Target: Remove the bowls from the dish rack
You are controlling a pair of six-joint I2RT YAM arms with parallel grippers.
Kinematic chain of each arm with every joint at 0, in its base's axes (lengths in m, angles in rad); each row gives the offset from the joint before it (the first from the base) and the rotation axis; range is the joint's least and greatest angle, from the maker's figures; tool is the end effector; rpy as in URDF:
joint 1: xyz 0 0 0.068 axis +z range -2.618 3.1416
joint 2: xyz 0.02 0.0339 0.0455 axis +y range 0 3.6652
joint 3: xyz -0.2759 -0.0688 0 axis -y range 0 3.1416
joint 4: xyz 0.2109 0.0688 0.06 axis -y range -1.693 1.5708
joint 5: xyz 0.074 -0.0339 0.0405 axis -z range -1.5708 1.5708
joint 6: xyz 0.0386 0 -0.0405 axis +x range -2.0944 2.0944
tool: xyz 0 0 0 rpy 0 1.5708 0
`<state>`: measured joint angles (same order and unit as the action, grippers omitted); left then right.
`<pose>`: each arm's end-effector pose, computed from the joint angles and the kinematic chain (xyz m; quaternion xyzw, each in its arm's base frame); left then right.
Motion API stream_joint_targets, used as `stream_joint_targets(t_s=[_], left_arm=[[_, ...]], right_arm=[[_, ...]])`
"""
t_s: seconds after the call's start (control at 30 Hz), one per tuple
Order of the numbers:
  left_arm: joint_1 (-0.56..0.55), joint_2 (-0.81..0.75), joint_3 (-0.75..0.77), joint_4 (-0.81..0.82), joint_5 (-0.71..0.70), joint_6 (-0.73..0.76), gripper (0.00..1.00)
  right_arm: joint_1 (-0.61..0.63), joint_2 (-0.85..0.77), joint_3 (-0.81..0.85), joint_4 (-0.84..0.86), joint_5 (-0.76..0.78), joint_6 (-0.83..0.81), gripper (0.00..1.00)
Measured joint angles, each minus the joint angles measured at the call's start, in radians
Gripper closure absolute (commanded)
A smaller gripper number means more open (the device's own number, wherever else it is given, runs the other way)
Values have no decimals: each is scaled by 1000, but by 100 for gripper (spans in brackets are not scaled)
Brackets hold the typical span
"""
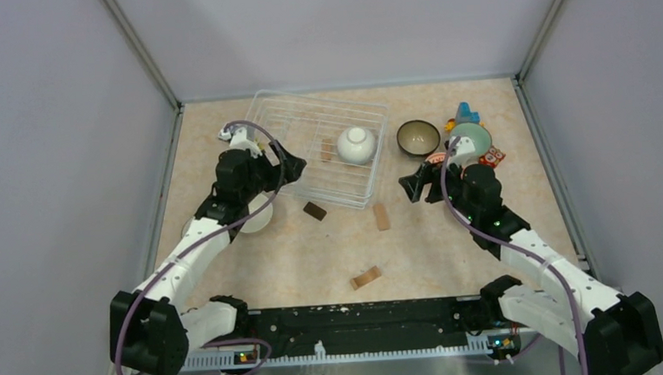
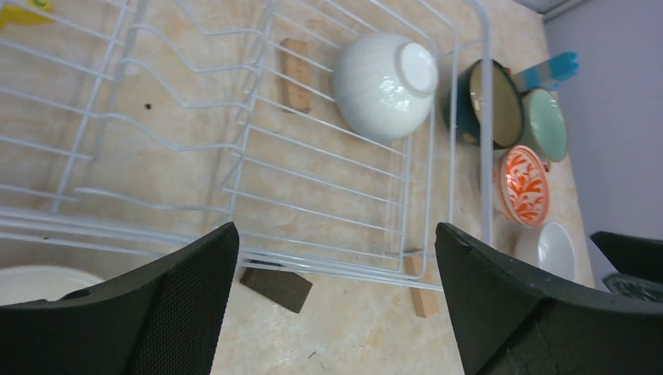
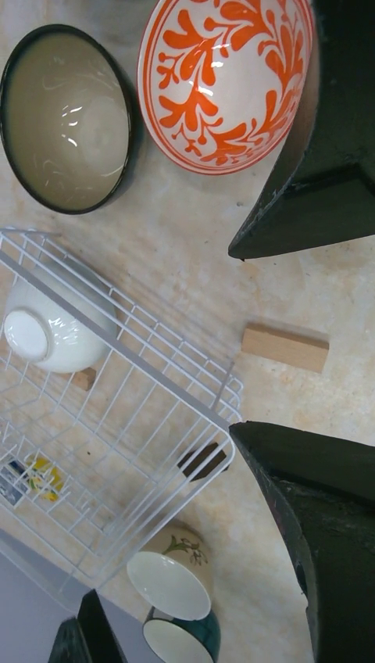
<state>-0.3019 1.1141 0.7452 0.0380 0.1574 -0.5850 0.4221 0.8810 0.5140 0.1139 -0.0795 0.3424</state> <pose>0.2108 -0.0720 0.3046 -0.0692 0.8097 -0.3063 0.4957 0.1554 0.0731 0.2785 -0.0558 0.7885 0.2573 0.5559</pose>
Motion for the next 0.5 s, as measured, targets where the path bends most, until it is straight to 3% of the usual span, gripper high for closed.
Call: stream_joint_targets(t_s=[0.13, 0.3, 0.5], left_arm=[[18, 87, 60, -73, -23, -16, 1], [12, 183, 130, -80, 72, 10, 1], [-119, 333, 301, -121, 15, 87, 1]], right_arm=[[0, 0, -35, 90, -31, 14, 24], [0, 31, -44, 188, -76, 38, 24], [0, 80, -69, 262, -148, 80, 24]])
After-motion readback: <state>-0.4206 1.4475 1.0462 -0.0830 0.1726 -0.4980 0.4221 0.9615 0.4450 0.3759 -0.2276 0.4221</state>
